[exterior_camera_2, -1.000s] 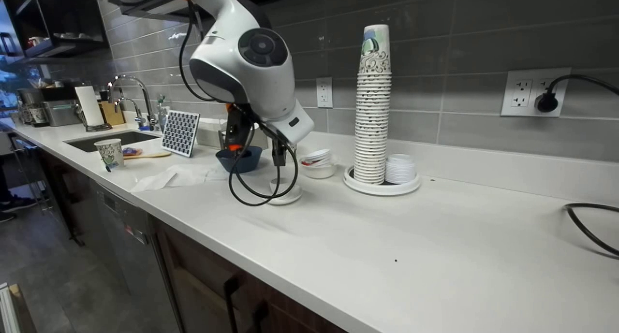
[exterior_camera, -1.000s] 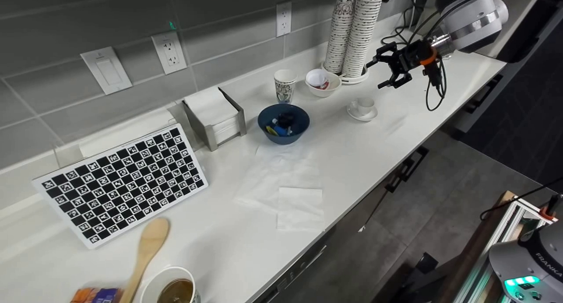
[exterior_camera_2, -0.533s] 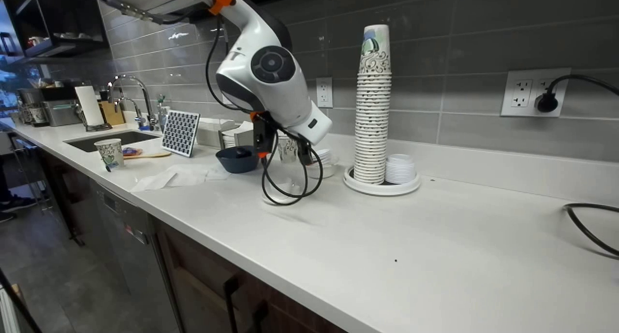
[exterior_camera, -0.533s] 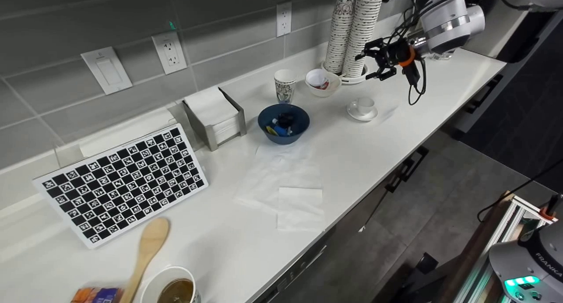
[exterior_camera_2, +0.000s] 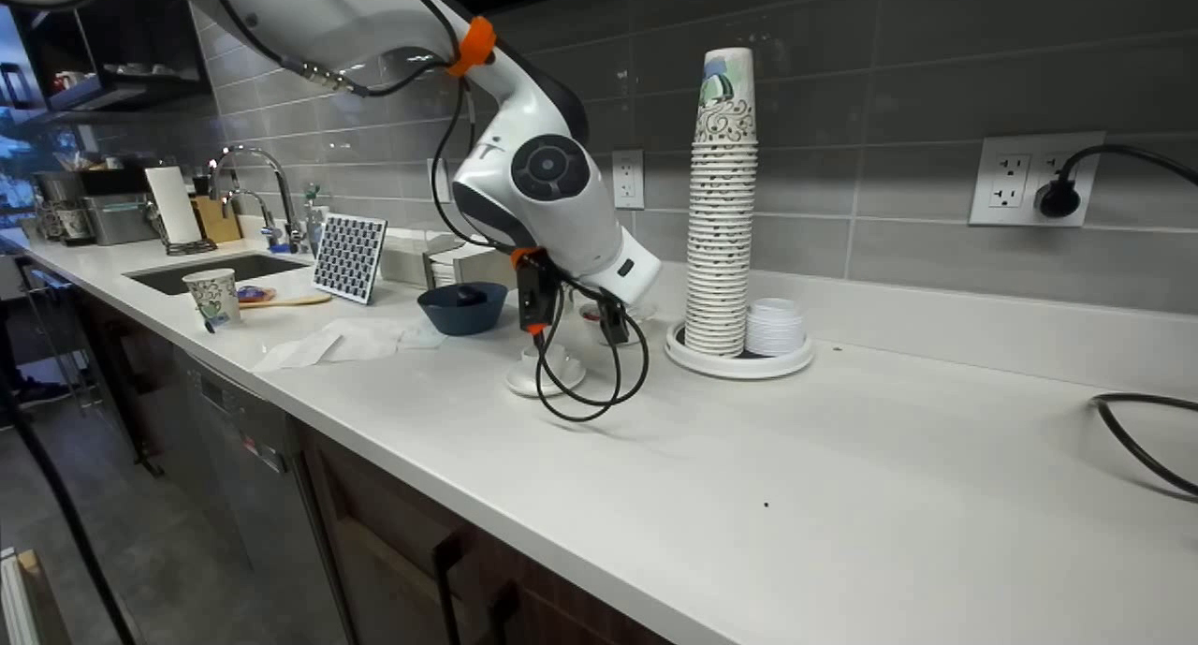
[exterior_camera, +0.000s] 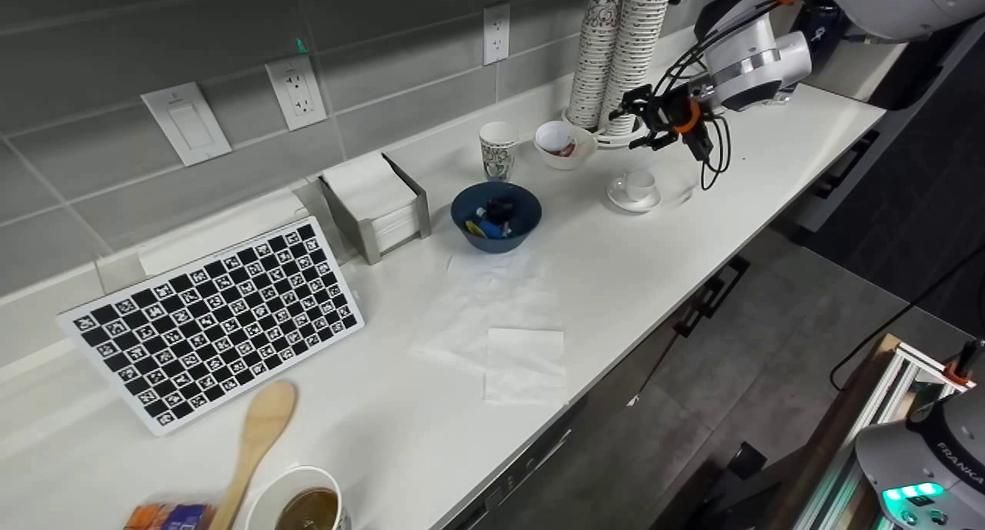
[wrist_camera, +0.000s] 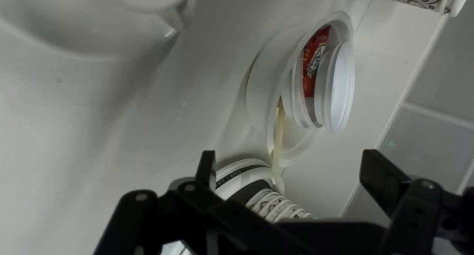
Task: Shift the white spoon to the cup
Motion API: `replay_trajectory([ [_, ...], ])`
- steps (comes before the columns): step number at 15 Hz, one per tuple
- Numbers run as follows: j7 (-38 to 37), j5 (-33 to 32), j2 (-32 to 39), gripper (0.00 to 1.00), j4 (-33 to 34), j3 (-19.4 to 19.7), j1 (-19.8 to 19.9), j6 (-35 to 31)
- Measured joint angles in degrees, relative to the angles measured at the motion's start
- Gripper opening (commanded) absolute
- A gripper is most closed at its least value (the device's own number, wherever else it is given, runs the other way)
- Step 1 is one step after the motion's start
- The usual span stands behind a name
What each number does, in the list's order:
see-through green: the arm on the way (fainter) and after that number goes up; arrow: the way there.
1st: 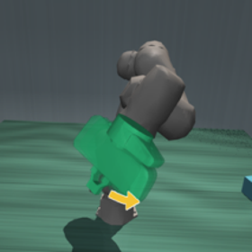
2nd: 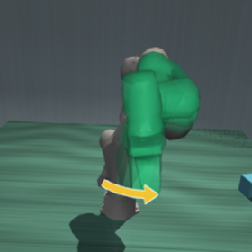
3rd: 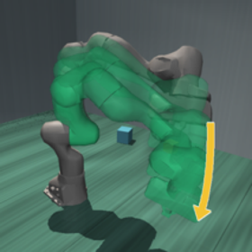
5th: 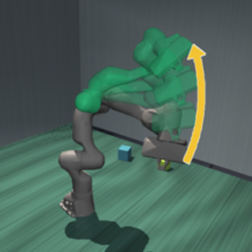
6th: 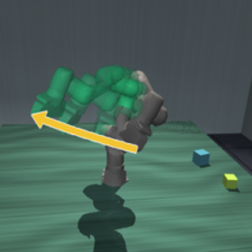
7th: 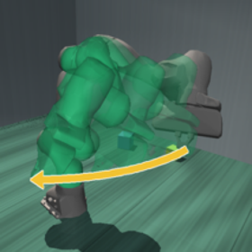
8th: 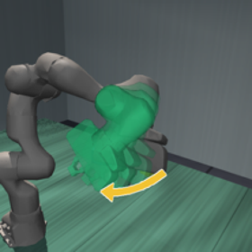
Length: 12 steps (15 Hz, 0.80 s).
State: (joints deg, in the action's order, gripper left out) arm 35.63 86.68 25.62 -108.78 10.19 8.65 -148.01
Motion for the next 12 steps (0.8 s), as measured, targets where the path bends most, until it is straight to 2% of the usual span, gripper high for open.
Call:
replay_trajectory([
  [8,8.75,4.94,3.60,0.97,4.85,-1.34,2.09,8.29],
  [12,13.42,9.30,6.25,0.93,8.24,-1.46,2.69,9.09],
])
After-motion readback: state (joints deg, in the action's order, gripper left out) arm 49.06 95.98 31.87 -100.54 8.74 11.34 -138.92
